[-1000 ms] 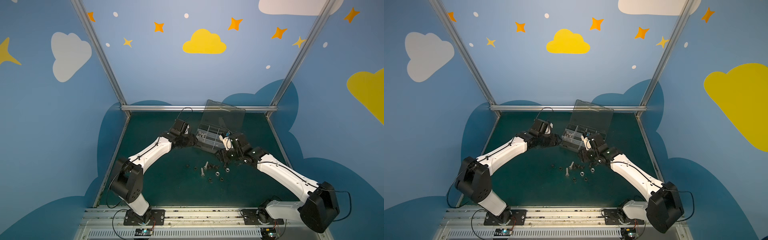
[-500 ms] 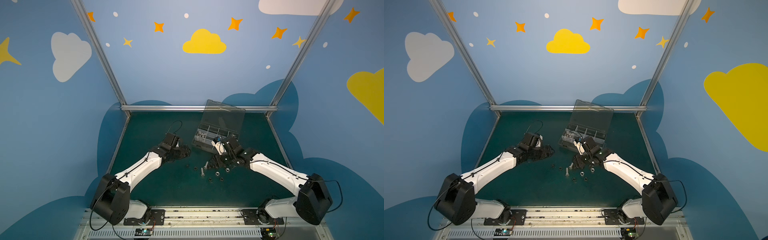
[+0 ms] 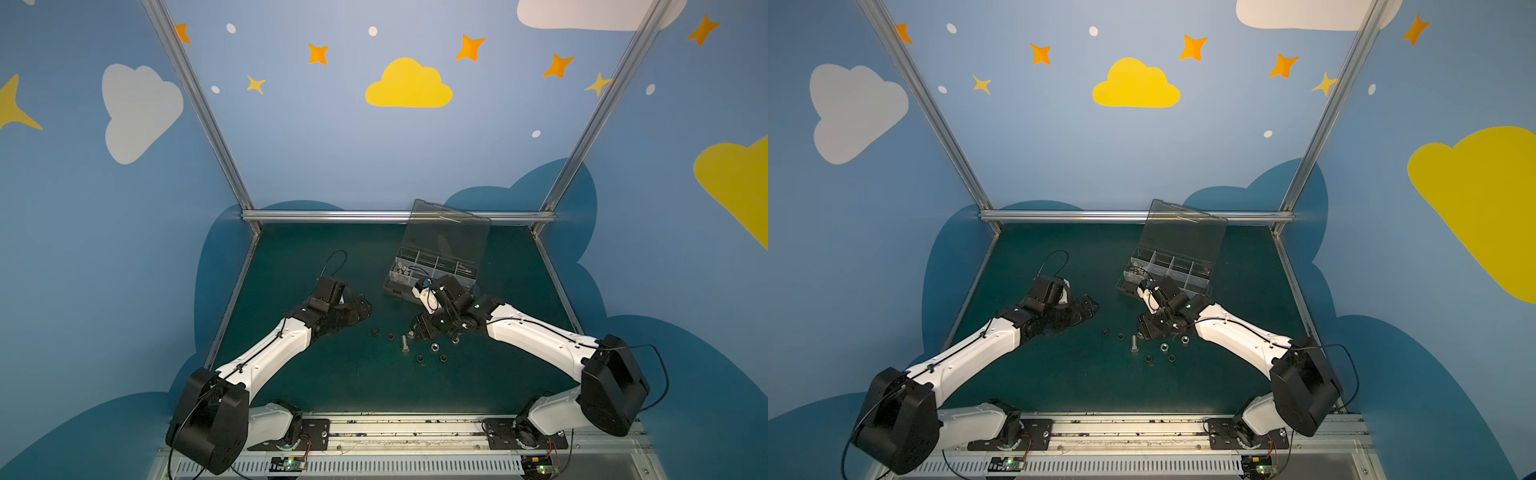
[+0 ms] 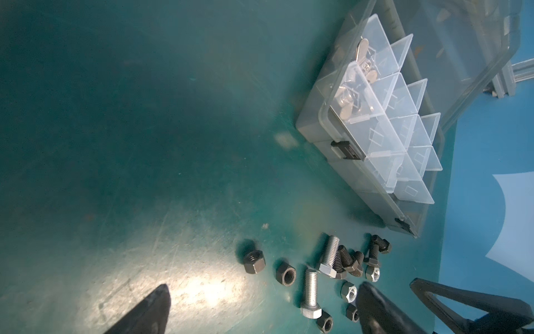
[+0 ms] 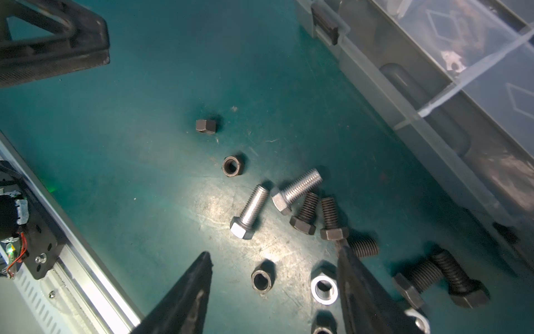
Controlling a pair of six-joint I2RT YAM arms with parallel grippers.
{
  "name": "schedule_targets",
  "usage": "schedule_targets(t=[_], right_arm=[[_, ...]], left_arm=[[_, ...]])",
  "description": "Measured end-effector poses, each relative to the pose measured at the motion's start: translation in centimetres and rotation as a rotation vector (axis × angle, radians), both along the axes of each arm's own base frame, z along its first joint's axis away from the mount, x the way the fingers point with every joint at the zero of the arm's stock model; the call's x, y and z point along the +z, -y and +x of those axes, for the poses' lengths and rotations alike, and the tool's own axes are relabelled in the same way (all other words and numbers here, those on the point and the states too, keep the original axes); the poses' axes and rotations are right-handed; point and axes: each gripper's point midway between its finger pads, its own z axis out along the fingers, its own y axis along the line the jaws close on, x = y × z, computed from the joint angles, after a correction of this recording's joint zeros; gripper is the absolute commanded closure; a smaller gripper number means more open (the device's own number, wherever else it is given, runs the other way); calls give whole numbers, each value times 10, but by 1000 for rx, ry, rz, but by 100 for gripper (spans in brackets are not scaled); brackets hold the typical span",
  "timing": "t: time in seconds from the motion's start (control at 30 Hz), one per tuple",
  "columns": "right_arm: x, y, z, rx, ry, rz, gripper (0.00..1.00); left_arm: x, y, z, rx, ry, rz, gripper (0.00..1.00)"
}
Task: Sort the screws and nuts into containers
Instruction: Pick up the screw from the center of the table.
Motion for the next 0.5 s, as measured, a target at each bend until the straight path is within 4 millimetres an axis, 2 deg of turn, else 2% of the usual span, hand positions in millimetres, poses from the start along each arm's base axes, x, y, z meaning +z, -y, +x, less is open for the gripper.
schedule_targets(t=[0.2, 0.5], right_arm=[[-5, -18, -8, 48, -10, -5, 34], [0, -40, -11, 91, 2, 7, 34]], left_arm=[[-6, -7, -5, 18, -9, 0, 0], [-7, -15, -2, 41, -19, -34, 0]])
